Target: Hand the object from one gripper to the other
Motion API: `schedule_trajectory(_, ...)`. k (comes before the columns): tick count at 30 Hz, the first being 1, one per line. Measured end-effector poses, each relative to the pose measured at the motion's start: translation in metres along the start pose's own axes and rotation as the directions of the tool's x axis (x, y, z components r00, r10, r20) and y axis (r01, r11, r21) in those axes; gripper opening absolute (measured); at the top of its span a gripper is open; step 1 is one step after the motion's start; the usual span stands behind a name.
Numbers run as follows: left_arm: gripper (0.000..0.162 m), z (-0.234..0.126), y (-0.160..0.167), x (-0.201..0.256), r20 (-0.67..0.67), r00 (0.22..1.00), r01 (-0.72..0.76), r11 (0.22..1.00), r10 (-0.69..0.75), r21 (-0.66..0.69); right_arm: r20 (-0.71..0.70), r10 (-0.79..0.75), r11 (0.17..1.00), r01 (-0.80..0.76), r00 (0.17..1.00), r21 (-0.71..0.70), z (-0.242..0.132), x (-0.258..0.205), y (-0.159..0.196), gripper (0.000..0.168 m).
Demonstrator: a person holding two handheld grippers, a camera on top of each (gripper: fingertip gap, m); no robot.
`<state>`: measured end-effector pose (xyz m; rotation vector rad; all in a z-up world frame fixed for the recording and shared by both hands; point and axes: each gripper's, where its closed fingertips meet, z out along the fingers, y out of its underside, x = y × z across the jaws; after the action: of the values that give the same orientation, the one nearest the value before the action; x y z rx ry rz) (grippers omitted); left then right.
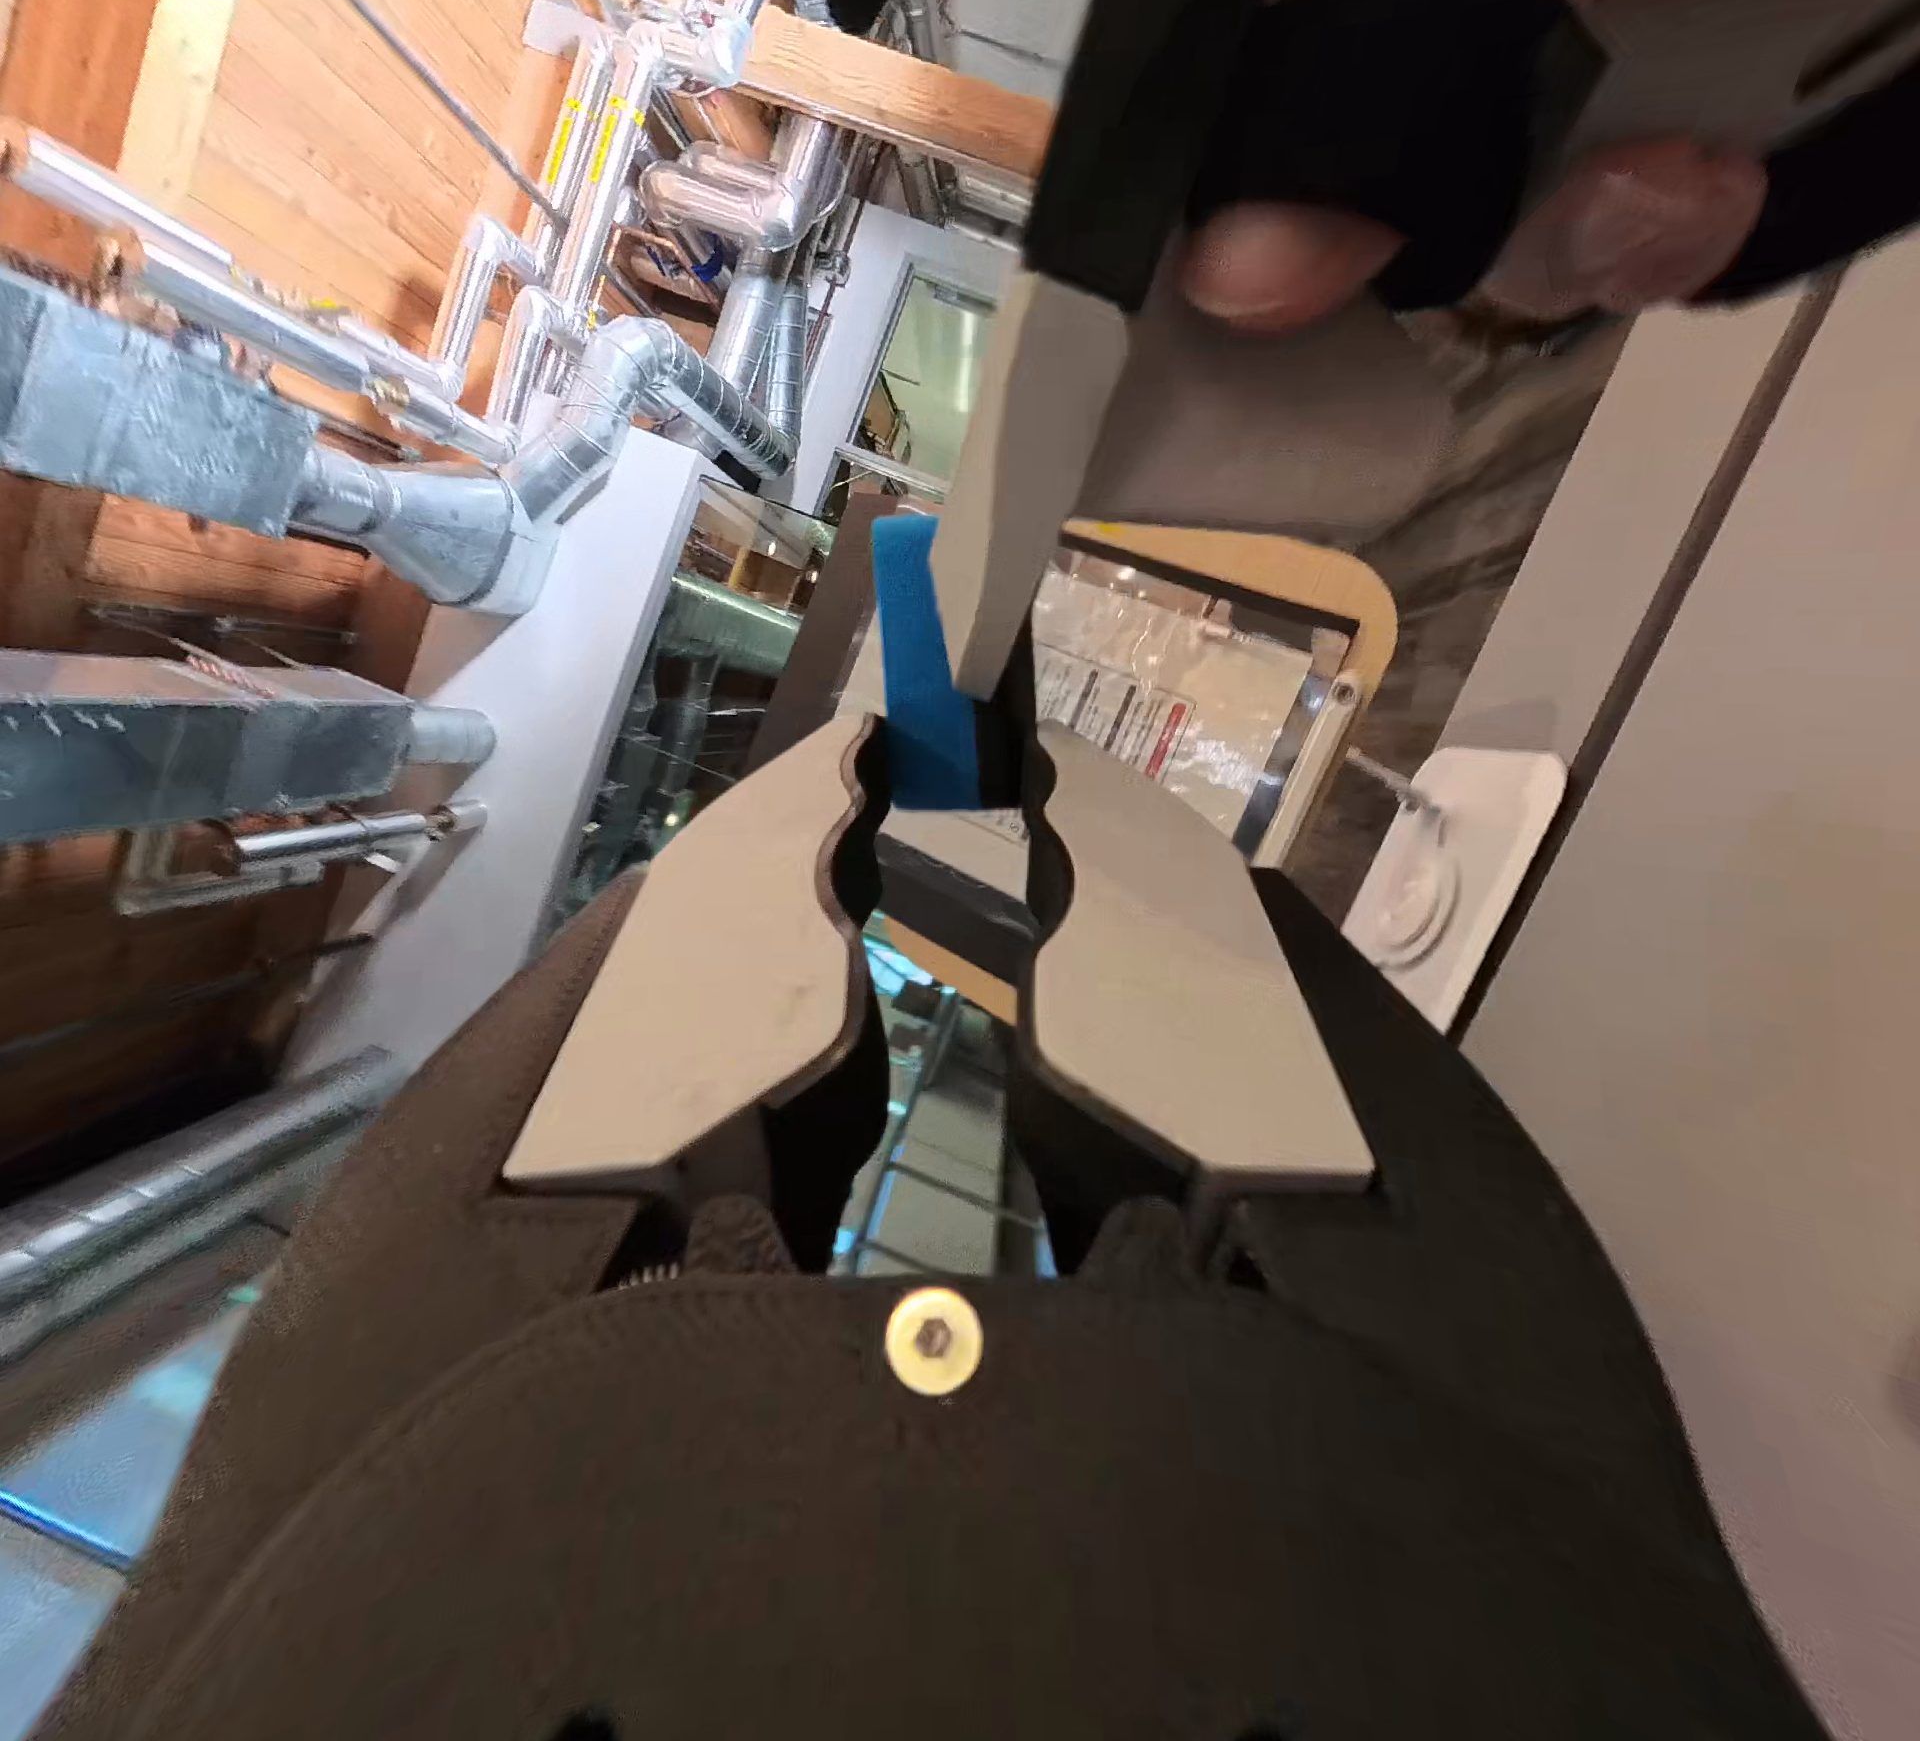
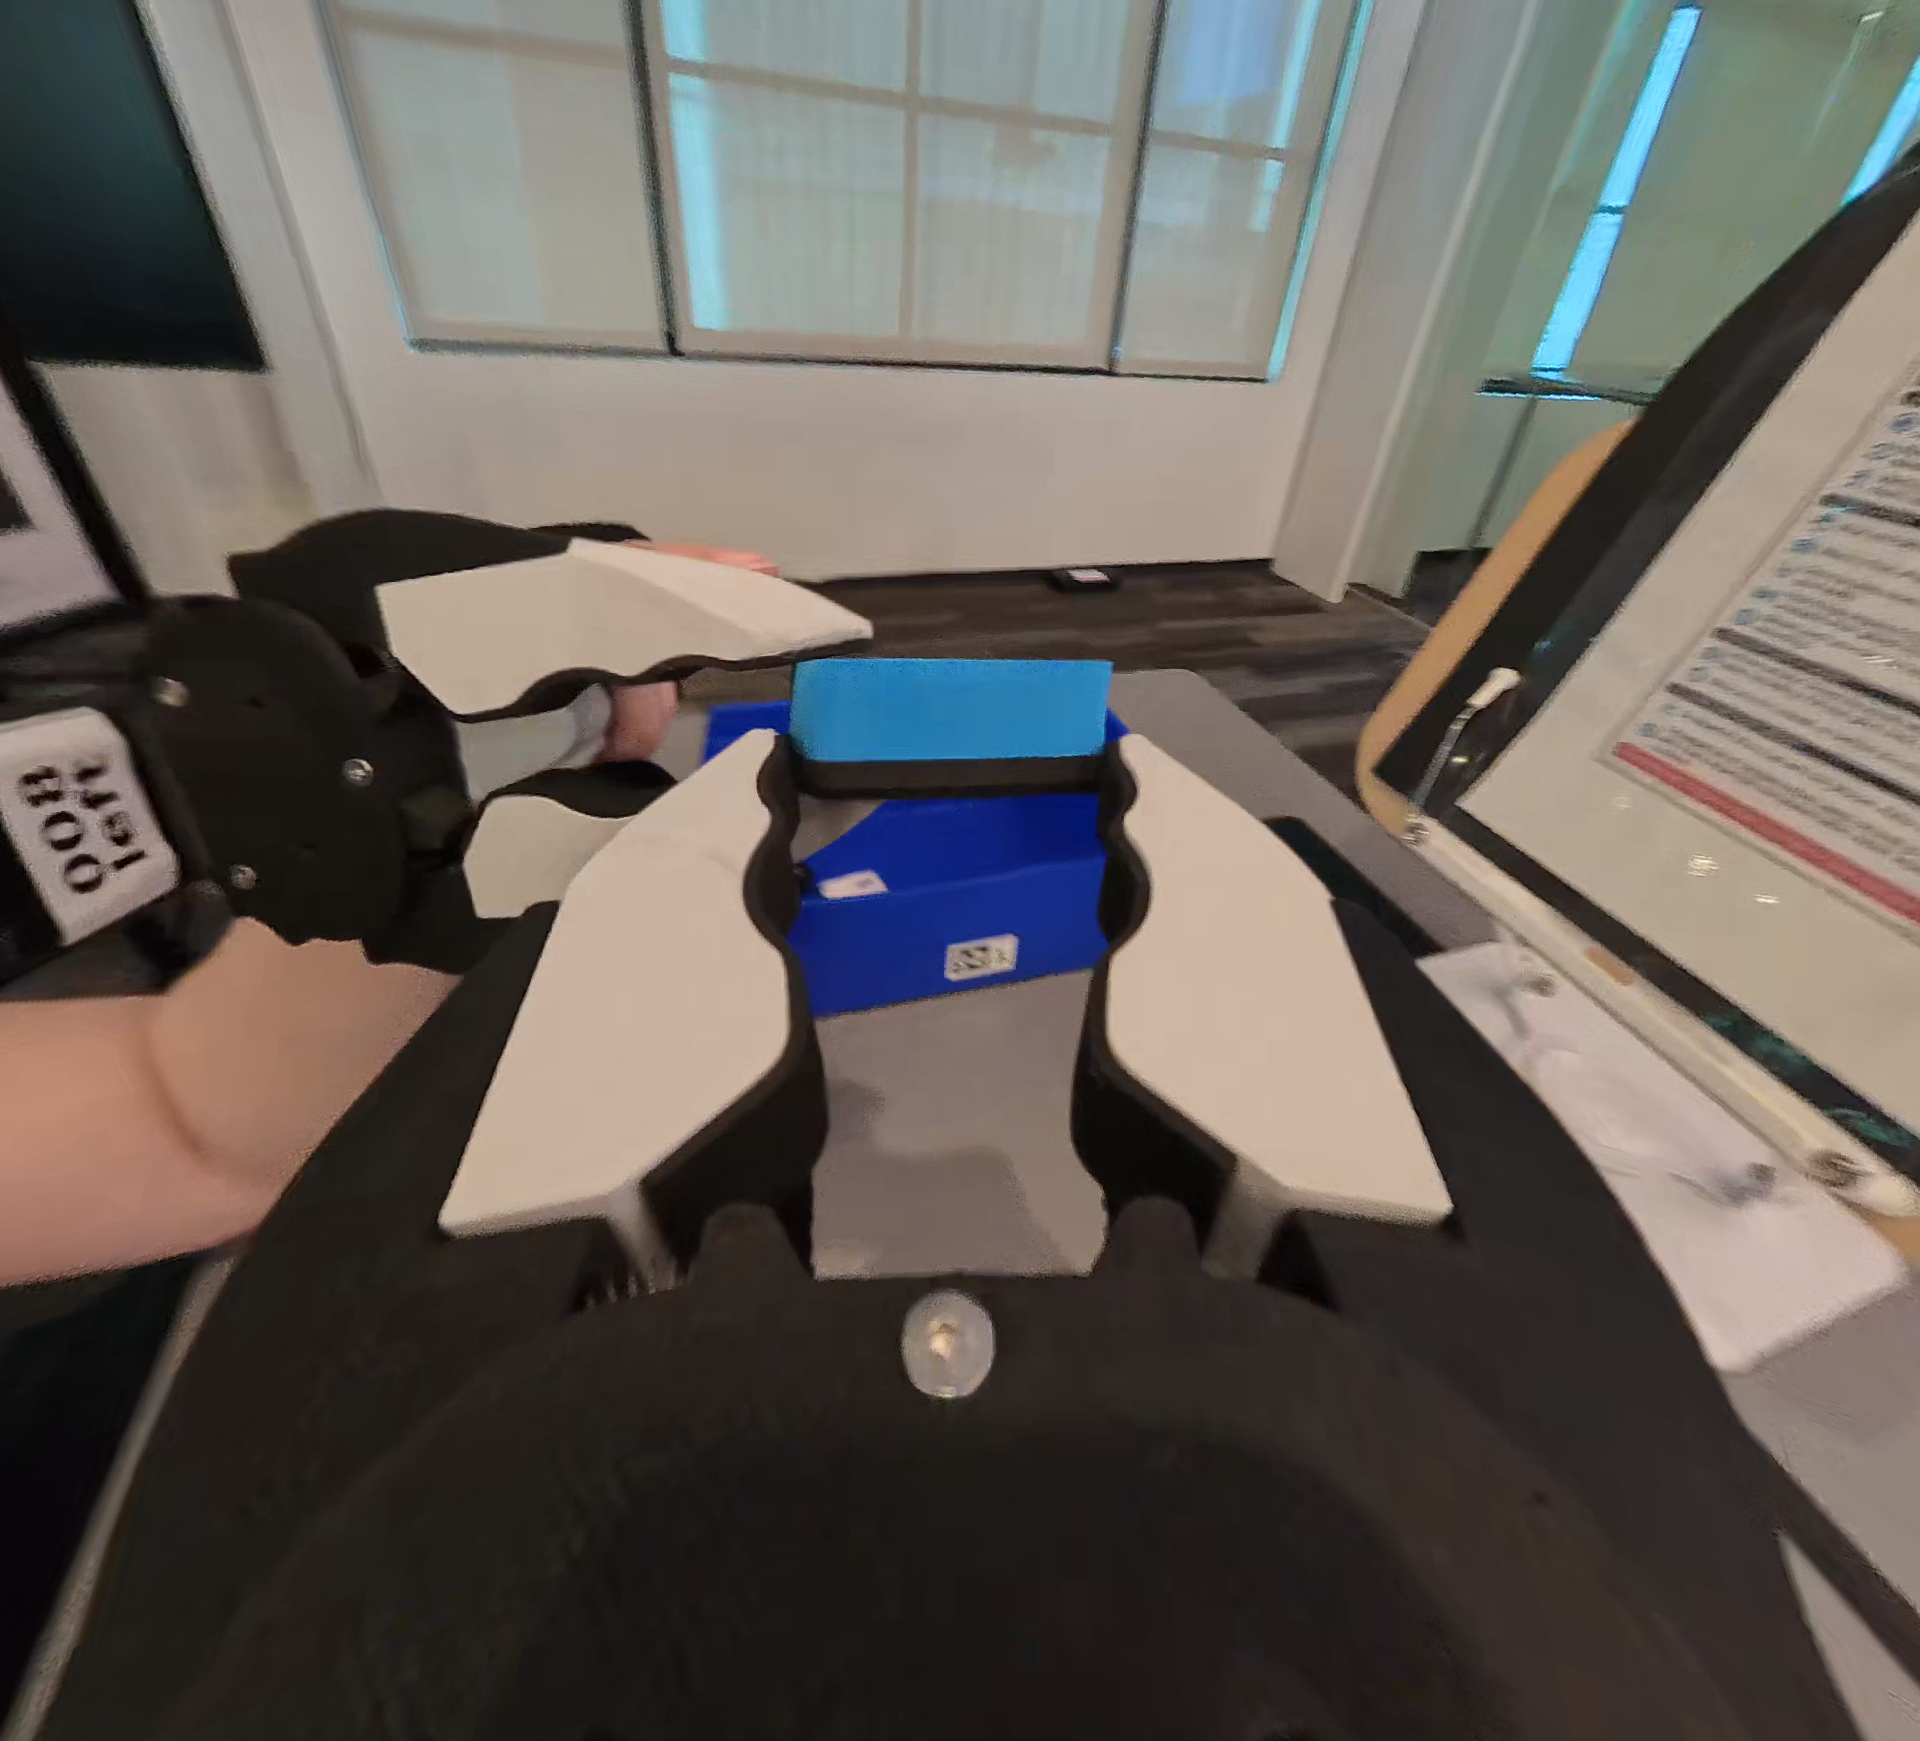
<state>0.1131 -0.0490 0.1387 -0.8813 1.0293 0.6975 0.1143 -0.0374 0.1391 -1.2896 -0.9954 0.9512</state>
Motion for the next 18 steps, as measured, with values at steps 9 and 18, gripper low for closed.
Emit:
schedule_trajectory(9,0.043,-0.028,-0.038,-0.014,-0.492,0.261,0.913,0.378,-0.830,-0.154,0.388,-0.151,0.886,-0.050,0.909,0.461,-0.046,-0.021,-0.037,0.056)
schedule_trajectory(18,0.041,-0.041,-0.063,-0.004,-0.647,-0.393,0.857,-0.006,-0.653,-0.515,0.088,-0.584,0.689,0.436,0.807,0.579,-0.037,-0.052,-0.027,0.056)
